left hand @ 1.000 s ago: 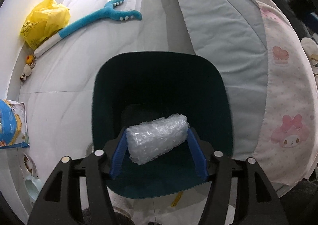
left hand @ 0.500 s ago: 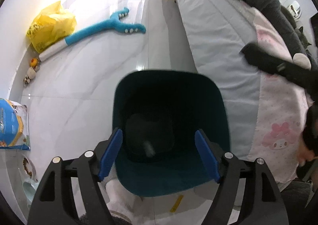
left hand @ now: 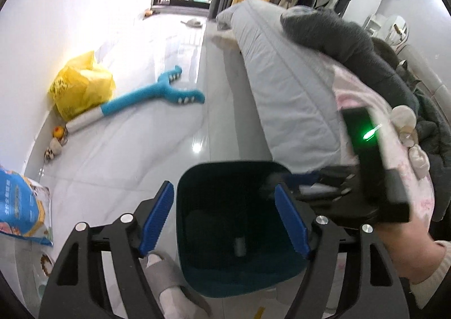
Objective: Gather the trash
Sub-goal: 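Lower the black ring into the green bin and open the right gripper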
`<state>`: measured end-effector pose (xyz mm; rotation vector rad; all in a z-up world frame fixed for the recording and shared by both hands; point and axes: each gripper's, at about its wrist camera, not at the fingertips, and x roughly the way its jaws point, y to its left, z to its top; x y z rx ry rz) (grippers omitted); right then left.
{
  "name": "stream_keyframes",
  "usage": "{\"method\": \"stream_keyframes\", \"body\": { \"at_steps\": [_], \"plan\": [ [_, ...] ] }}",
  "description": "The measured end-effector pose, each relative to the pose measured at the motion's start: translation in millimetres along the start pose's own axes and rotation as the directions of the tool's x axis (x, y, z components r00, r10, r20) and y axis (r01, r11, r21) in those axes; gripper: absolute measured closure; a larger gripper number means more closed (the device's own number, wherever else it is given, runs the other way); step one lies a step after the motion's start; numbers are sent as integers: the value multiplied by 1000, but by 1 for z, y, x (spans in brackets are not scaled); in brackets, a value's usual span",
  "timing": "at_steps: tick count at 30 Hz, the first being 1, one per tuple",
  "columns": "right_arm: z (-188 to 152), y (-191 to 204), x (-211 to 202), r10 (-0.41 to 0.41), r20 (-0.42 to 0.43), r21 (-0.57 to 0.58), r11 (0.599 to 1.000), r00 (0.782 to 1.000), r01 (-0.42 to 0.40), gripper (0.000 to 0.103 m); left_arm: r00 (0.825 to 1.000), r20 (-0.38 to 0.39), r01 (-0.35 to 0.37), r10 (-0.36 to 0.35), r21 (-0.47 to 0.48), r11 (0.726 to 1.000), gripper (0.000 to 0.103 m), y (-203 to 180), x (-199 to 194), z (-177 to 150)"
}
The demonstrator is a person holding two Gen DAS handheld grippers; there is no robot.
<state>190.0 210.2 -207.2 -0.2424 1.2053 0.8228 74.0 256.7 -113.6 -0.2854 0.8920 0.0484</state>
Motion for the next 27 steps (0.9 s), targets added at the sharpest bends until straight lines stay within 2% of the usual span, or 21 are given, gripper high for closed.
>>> {"method": "stream_keyframes", "body": {
  "at_steps": [12,20,23,27],
  "plan": [
    [-13,1,40,-28,-136,-15,1000,990,26,58,994,107,12,-17,42,999,40,-14,-32,16],
    [-17,12,40,-60,-148,-70,996,987,50,54,982,184,19,-32,75,997,41,-28,-52,26],
    [-18,15,39,-72,-150,-79,995,986,60,46,977,211,10,-29,91,996,41,-34,-59,28],
    [-22,20,34,-68,-148,-89,994,987,55,44,973,229,11,-35,104,995,41,-41,-64,32]
  ]
}}
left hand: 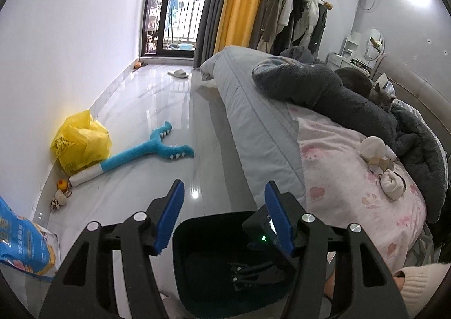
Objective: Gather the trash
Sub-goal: 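Move both grippers back over the trash items on the bed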
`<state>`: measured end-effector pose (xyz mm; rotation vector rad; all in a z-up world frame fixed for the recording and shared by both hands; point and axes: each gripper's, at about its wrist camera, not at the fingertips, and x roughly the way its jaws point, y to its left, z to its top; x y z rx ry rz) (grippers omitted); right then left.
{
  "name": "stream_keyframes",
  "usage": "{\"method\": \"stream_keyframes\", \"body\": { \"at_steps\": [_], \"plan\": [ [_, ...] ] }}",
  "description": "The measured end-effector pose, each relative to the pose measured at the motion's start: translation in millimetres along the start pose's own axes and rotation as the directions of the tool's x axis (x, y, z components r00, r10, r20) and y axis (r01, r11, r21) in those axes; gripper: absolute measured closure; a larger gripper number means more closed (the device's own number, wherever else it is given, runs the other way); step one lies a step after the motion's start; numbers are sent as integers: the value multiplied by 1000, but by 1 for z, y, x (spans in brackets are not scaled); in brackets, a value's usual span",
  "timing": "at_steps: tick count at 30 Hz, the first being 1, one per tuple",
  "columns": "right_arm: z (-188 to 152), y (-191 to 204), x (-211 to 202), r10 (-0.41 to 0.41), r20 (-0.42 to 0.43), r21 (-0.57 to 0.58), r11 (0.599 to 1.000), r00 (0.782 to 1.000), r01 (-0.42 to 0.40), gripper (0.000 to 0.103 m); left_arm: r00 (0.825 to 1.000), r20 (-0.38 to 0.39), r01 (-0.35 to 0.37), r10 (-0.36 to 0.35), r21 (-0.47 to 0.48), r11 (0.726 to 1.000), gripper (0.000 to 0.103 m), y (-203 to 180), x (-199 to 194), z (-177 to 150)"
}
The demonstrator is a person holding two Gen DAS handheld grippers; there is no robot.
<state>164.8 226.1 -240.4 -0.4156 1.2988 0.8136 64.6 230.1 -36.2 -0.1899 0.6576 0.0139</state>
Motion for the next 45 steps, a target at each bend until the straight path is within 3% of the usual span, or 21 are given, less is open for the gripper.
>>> {"method": "stream_keyframes", "body": {
  "at_steps": [5,11,21,36,45],
  "plan": [
    [-5,5,-18,12,30,-15,1000,999,-11,43,999,33,6,-7,27,1000,41,-17,-6,7],
    [-11,1,-62,57,128,-17,998,990,-55,43,997,76,24,-27,37,999,41,-36,-16,18],
    [-29,-17,-144,94,331,-50,995,939,-81,38,991,122,45,-52,54,998,38,-71,-22,33],
    [-67,-80,-215,-12,502,26,1000,865,-1,35,989,108,95,-104,83,992,30,-121,-3,36],
    [-91,-118,-240,-94,540,87,995,836,55,34,988,88,117,-126,101,988,27,-140,9,35]
  ]
}}
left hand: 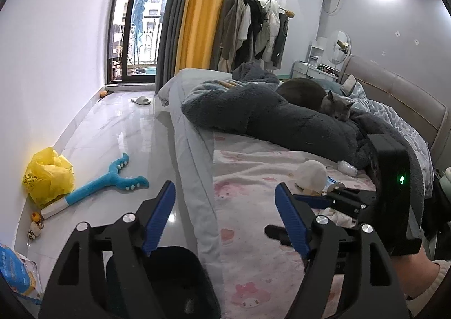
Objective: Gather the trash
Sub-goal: 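Move both grippers back over the trash items on the bed, then grasp the white cloth with the left gripper while the right gripper grasps another bubble-wrap roll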
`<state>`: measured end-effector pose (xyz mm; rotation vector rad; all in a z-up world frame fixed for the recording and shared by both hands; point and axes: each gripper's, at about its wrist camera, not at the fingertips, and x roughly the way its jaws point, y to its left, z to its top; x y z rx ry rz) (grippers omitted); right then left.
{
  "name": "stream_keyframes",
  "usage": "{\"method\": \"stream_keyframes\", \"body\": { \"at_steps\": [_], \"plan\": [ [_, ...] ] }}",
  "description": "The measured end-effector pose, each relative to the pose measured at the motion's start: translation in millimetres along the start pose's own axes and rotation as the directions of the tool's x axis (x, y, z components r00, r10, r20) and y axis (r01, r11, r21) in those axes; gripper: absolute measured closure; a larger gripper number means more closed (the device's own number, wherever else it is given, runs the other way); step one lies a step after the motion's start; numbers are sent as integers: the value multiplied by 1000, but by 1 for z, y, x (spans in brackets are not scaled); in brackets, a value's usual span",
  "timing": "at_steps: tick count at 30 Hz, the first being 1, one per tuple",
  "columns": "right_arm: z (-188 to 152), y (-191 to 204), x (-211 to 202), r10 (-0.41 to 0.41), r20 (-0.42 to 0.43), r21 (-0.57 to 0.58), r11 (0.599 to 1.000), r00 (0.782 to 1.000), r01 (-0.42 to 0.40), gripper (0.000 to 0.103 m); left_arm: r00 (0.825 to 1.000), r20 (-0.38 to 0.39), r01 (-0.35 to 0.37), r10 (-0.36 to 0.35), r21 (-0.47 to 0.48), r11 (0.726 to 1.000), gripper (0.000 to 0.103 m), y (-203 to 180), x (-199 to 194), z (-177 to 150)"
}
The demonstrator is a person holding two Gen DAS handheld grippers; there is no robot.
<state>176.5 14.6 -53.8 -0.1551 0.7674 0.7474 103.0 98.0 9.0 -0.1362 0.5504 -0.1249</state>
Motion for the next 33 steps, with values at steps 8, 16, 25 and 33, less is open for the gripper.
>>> {"method": "stream_keyframes", "body": {
  "at_steps": [8,16,25,33],
  "plan": [
    [-2,-33,-16,-52,22,1,999,998,52,34,1000,-25,19,-19,25,1000,25,-21,18,0],
    [-2,-77,-41,-117,71,41,993,991,114,33,993,-82,82,-79,38,996,21,-45,42,-6],
    [-8,-134,-67,-176,110,132,978,978,161,28,978,-132,174,-162,85,981,16,-82,63,-17],
    [-15,-174,-78,-208,111,185,965,972,185,26,947,-193,282,-257,113,953,16,-113,85,-27]
  ]
}}
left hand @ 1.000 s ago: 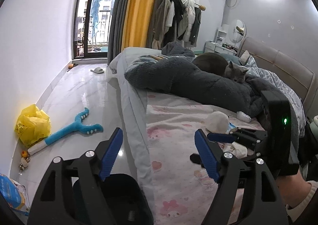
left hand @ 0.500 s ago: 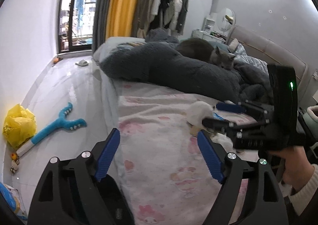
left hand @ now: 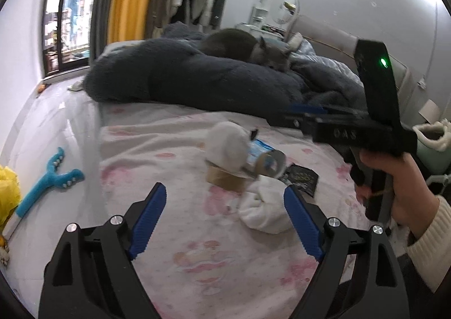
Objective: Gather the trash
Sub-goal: 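Grasp the white cloth with the left gripper while the right gripper grasps another bubble-wrap roll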
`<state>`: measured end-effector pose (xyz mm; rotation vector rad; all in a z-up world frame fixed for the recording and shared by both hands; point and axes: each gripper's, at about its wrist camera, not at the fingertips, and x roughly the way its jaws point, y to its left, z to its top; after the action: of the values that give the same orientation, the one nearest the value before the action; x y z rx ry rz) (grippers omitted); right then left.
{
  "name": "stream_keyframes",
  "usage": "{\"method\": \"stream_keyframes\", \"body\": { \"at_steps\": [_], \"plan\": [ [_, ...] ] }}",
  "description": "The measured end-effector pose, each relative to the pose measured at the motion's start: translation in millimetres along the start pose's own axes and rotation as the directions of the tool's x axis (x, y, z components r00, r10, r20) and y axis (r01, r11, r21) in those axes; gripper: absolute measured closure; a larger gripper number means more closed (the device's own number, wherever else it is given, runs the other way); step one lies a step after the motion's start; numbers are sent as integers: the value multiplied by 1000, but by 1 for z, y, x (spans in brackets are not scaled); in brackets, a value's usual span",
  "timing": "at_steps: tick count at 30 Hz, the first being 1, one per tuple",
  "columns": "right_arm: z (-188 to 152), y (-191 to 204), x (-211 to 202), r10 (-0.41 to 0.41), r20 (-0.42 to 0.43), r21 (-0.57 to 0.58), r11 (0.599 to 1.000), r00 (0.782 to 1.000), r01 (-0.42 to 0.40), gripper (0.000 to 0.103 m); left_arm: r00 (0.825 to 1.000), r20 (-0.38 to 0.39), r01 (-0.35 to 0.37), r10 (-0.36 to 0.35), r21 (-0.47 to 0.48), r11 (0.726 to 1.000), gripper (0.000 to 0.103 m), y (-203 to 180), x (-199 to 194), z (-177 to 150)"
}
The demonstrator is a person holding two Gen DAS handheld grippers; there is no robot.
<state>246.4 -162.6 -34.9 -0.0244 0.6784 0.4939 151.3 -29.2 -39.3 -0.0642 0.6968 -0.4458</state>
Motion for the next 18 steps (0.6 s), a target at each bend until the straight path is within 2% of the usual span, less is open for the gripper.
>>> {"method": "stream_keyframes", "body": {
  "at_steps": [9,18],
  "plan": [
    [1,-43,0,-34,1,46,998,999,34,22,992,-88,101,-94,88,991,15,-29,33,-6],
    [-3,-82,8,-90,-27,76,993,996,91,21,979,-161,147,-128,111,983,15,-46,62,-8]
  ]
}}
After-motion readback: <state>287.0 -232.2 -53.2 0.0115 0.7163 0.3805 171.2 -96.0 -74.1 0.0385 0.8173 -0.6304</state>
